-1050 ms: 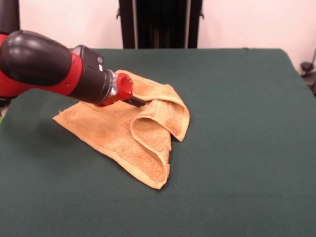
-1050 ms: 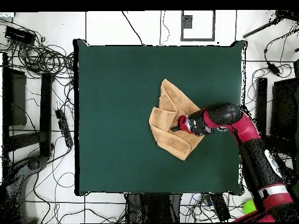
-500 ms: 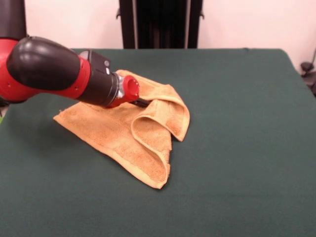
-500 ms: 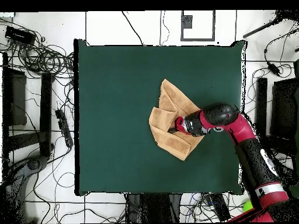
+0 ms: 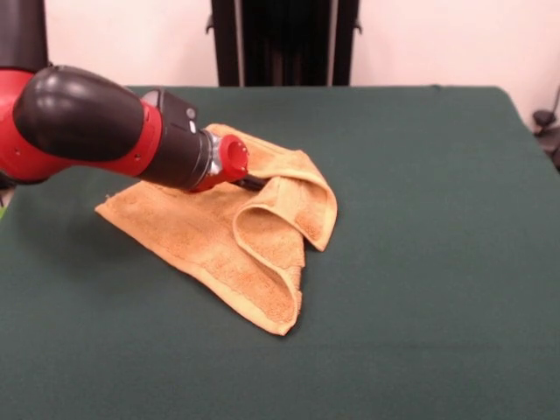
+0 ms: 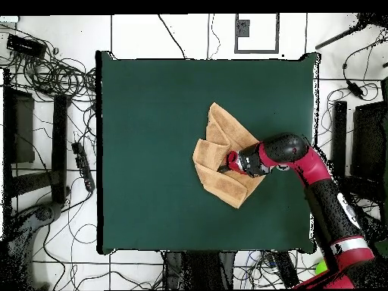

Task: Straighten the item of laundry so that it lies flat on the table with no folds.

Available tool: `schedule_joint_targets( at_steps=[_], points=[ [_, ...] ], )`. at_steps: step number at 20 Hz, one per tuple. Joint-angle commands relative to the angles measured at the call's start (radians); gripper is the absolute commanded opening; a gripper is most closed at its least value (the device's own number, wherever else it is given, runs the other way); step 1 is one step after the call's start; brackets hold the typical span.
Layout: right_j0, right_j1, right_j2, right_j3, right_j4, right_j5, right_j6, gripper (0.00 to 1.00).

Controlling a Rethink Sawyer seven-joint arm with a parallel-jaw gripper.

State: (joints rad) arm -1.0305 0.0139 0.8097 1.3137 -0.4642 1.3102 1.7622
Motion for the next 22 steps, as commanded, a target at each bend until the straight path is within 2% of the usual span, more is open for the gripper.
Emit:
schedule_joint_targets(
  at_steps=[1, 12, 17, 22],
  points=[
    [0.067, 0.127, -0.051, 0.042, -0.064, -0.175, -0.185, 0.00],
    [0.065, 0.156, -0.040, 0.079, -0.044, -0.241, -0.153, 0.00],
    [0.071, 0.114, -0.044, 0.145, -0.062, -0.316, -0.071, 0.00],
    [0.058, 0.091, -0.035, 0.197, -0.026, -0.299, -0.057, 0.00]
  ],
)
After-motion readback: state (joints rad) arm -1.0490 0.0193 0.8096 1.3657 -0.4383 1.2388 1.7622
